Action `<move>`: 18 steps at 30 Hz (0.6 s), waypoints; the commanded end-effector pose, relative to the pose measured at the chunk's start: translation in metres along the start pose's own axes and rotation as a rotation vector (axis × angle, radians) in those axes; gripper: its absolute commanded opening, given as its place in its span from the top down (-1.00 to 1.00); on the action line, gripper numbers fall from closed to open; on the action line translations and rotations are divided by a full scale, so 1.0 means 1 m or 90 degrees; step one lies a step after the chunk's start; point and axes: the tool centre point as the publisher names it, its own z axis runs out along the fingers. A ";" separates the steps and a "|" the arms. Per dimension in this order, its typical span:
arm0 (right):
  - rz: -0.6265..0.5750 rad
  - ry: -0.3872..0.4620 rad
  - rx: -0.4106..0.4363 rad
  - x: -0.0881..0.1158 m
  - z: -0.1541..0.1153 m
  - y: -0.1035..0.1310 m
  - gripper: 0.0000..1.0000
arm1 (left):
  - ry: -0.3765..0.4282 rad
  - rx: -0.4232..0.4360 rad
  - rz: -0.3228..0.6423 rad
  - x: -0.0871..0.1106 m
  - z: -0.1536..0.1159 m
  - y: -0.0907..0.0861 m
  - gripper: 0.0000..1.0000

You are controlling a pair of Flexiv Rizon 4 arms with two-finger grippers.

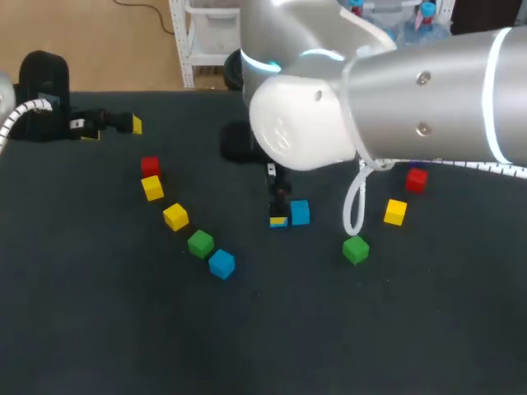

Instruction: Place the blue cubes, place green cubes on the blue cubes, place the yellow cubes on the green cubes, then place the red cubes on the yellow cubes, and place purple cube on the red cubes.

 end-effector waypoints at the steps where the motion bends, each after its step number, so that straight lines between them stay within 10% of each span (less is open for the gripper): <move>1: -0.008 -0.005 0.003 0.002 0.005 -0.003 -1.00 | -0.004 0.007 0.001 0.001 0.000 0.003 -1.00; 18: -0.041 -0.047 0.029 -0.011 -0.028 0.047 -1.00 | -0.004 0.007 0.001 0.001 0.000 0.003 -1.00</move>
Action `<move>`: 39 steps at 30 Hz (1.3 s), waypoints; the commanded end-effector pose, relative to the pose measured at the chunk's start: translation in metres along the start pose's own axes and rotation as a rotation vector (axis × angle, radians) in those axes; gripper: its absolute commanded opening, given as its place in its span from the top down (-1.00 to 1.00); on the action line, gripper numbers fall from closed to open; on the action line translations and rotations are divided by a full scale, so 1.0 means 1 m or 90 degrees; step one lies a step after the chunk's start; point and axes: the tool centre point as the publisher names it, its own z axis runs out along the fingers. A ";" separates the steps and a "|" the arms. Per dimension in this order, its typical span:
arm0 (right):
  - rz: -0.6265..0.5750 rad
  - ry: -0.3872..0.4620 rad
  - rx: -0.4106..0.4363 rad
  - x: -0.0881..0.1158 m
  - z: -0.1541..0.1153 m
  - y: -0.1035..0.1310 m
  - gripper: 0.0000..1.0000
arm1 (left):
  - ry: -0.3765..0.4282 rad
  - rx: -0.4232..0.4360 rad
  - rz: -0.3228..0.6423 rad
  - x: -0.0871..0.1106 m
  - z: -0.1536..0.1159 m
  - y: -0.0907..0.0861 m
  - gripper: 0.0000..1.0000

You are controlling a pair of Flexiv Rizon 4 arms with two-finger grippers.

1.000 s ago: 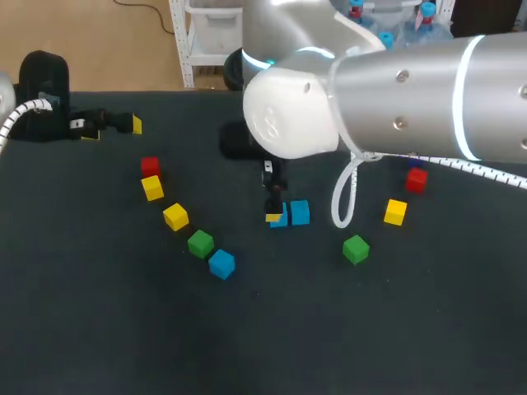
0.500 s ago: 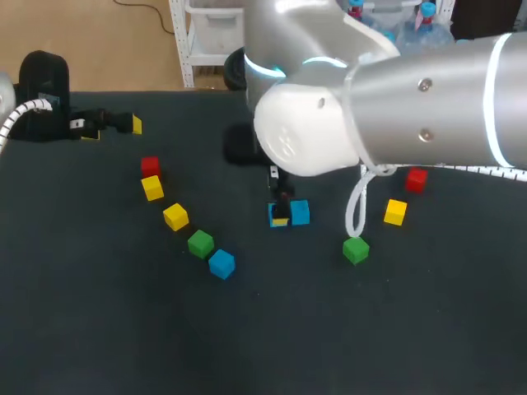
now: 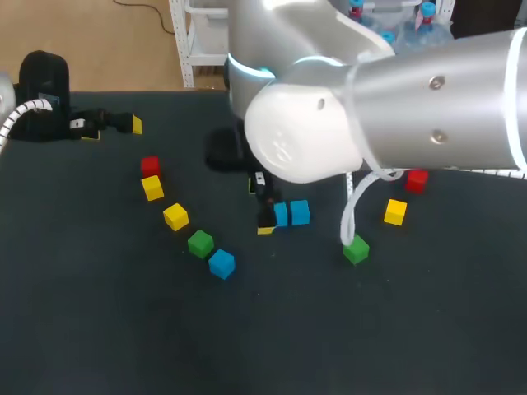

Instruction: Place the blue cubes, place green cubes on the blue cubes, place the yellow cubes on the green cubes, then place the red cubes on the yellow cubes, and place purple cube on the red cubes.

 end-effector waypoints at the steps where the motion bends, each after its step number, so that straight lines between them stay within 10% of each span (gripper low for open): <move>1: 0.019 -0.026 0.043 0.021 -0.015 0.016 -1.00 | -0.004 0.007 0.001 0.001 0.000 0.003 -1.00; 16: 0.068 -0.070 0.230 0.089 -0.106 0.019 -1.00 | -0.004 0.007 0.001 0.001 0.000 0.003 -1.00; 25: 0.095 -0.050 0.235 0.131 -0.119 0.036 -1.00 | -0.004 0.007 0.001 0.001 0.000 0.003 -1.00; 39: 0.095 -0.050 0.235 0.131 -0.119 0.036 -1.00 | -0.004 0.007 0.001 0.001 0.000 0.003 -1.00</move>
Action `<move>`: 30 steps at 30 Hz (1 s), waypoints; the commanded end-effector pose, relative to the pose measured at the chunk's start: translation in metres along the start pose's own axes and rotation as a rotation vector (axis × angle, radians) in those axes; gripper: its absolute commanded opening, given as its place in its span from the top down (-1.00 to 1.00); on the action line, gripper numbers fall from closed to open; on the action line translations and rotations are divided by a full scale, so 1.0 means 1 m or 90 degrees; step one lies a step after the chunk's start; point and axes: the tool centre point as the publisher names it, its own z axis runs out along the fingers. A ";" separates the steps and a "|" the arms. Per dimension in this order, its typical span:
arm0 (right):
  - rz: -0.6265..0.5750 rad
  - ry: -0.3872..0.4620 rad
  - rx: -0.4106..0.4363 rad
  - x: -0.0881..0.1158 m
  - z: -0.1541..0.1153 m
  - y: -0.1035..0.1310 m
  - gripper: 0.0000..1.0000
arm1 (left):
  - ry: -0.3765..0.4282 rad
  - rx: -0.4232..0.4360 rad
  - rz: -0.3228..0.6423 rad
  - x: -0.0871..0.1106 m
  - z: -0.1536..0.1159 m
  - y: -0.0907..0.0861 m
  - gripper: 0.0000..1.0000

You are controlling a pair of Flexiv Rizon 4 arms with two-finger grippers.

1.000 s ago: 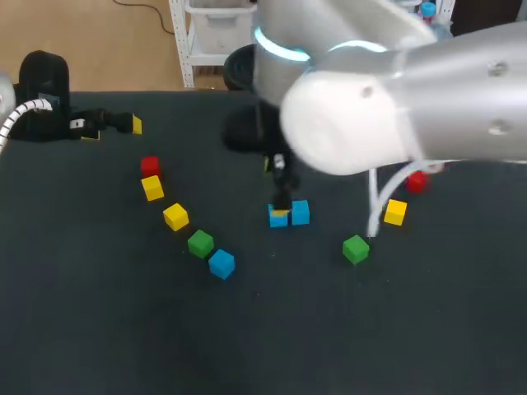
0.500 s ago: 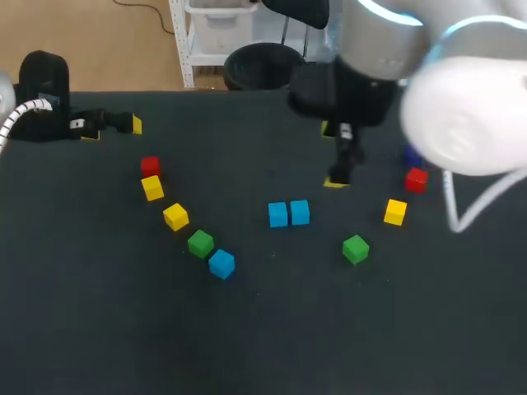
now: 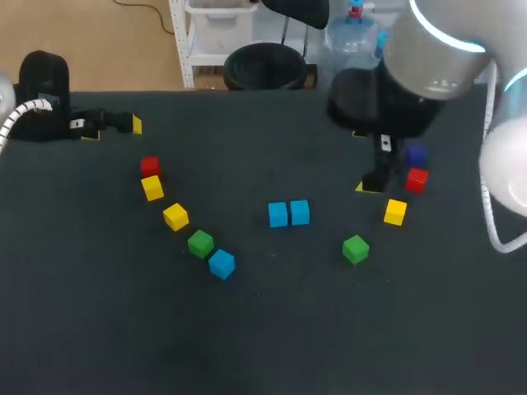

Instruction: Place the blue cubes, place green cubes on the blue cubes, place the yellow cubes on the green cubes, then place the red cubes on the yellow cubes, and place purple cube on the red cubes.

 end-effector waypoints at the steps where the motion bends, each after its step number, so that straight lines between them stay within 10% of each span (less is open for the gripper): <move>1: 0.032 -0.027 0.040 0.002 0.003 0.000 -1.00 | -0.004 0.007 0.001 0.001 0.000 0.003 -1.00; 15: 0.378 -0.351 0.221 0.030 0.022 -0.023 -1.00 | -0.004 0.007 0.001 0.001 0.000 0.003 -1.00; 30: 0.398 -0.374 0.257 0.039 0.025 -0.041 -1.00 | -0.004 0.007 0.001 0.001 0.000 0.003 -1.00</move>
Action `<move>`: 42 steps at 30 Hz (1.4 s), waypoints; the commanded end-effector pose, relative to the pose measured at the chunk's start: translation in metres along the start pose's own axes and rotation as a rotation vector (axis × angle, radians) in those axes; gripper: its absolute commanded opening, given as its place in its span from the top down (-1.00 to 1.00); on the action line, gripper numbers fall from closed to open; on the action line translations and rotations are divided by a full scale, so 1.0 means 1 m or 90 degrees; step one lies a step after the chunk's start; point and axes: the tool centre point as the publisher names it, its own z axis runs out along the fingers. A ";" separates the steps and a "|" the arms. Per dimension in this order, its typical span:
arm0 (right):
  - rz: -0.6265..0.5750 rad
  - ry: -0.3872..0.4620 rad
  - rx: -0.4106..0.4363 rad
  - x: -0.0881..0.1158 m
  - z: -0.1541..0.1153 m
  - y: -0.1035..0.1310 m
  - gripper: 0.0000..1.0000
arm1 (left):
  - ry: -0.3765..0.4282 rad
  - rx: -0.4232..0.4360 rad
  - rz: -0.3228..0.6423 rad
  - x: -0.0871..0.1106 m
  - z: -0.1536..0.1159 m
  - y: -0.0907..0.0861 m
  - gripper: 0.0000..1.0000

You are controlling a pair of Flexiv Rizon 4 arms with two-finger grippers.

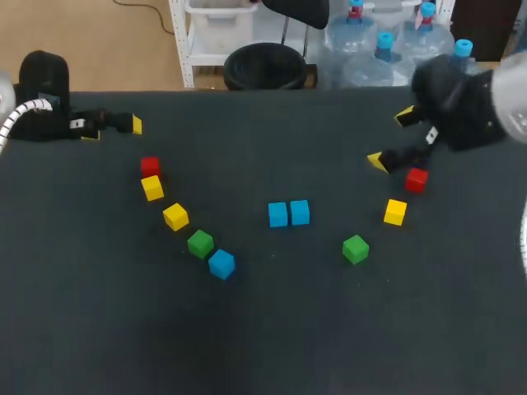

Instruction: Place the blue cubes, place green cubes on the blue cubes, place the yellow cubes on the green cubes, then place the red cubes on the yellow cubes, and place purple cube on the red cubes.

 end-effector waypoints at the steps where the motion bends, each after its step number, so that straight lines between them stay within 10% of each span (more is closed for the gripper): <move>1: 0.001 -0.095 0.150 0.006 0.004 0.006 -1.00 | -0.004 0.007 0.001 0.001 0.000 0.003 -1.00; 38: 0.001 -0.095 0.150 0.006 0.004 0.006 -1.00 | -0.004 0.007 0.001 0.001 0.000 0.003 -1.00; 42: 0.001 -0.095 0.150 0.006 0.004 0.006 -1.00 | 0.044 0.016 0.136 0.002 -0.011 -0.018 -1.00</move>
